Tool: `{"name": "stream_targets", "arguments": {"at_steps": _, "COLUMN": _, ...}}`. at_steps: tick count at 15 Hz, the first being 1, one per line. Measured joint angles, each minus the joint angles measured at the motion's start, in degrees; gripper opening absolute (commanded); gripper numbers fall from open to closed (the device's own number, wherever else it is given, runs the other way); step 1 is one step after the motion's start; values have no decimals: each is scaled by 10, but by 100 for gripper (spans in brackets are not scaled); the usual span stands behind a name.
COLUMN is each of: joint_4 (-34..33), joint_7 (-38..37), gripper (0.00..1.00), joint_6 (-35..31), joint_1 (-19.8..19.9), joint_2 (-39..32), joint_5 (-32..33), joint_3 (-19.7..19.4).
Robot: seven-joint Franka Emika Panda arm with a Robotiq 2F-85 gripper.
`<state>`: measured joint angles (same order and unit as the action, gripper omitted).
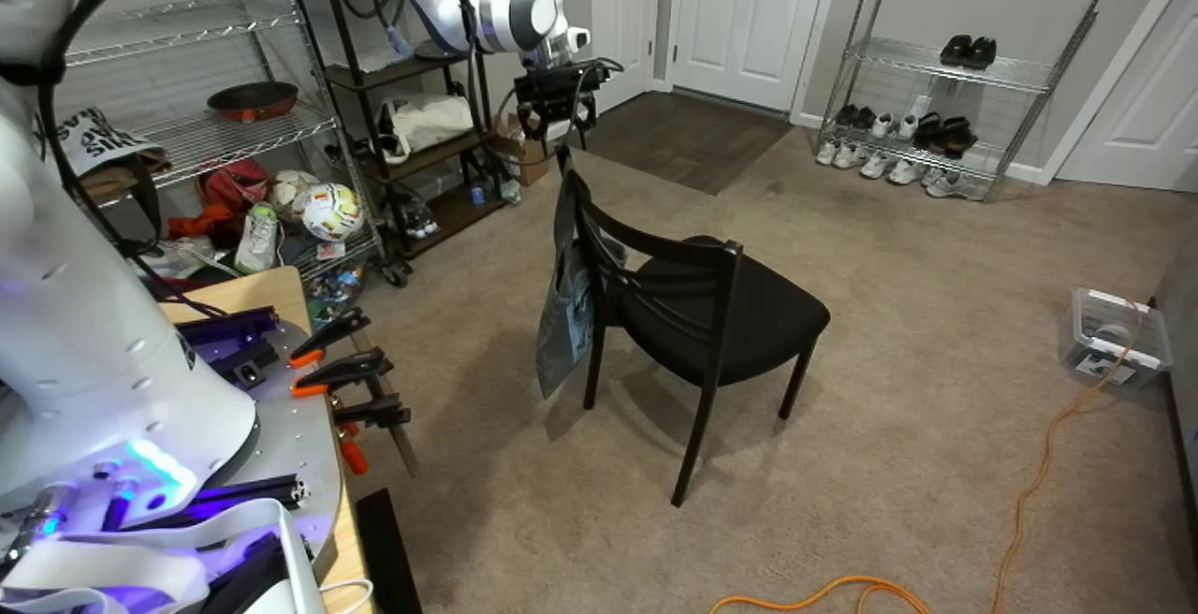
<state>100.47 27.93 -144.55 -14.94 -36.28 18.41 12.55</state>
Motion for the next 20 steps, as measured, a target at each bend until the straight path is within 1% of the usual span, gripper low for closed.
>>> {"name": "stream_targets", "arguments": {"at_steps": 7, "joint_4": 20, "joint_7": 0, "gripper": 100, "joint_6": 7, "joint_1": 6, "joint_2": 0, "joint_5": -2, "joint_3": 3}}
{"name": "stream_targets", "arguments": {"at_steps": 8, "joint_4": 21, "joint_7": 0, "gripper": 96, "joint_6": 7, "joint_1": 7, "joint_2": 0, "joint_5": -3, "joint_3": 3}}
{"name": "stream_targets", "arguments": {"at_steps": 9, "joint_4": 22, "joint_7": 0, "gripper": 74, "joint_6": 7, "joint_1": 8, "joint_2": 0, "joint_5": -3, "joint_3": 3}}
{"name": "stream_targets", "arguments": {"at_steps": 11, "joint_4": 24, "joint_7": 0, "gripper": 69, "joint_6": 7, "joint_1": 9, "joint_2": 0, "joint_5": -3, "joint_3": 3}}
{"name": "stream_targets", "arguments": {"at_steps": 14, "joint_4": 24, "joint_7": 0, "gripper": 48, "joint_6": 7, "joint_1": 10, "joint_2": 0, "joint_5": -3, "joint_3": 3}}
{"name": "stream_targets", "arguments": {"at_steps": 20, "joint_4": 23, "joint_7": 0, "gripper": 9, "joint_6": 7, "joint_1": 13, "joint_2": 0, "joint_5": -3, "joint_3": 3}}
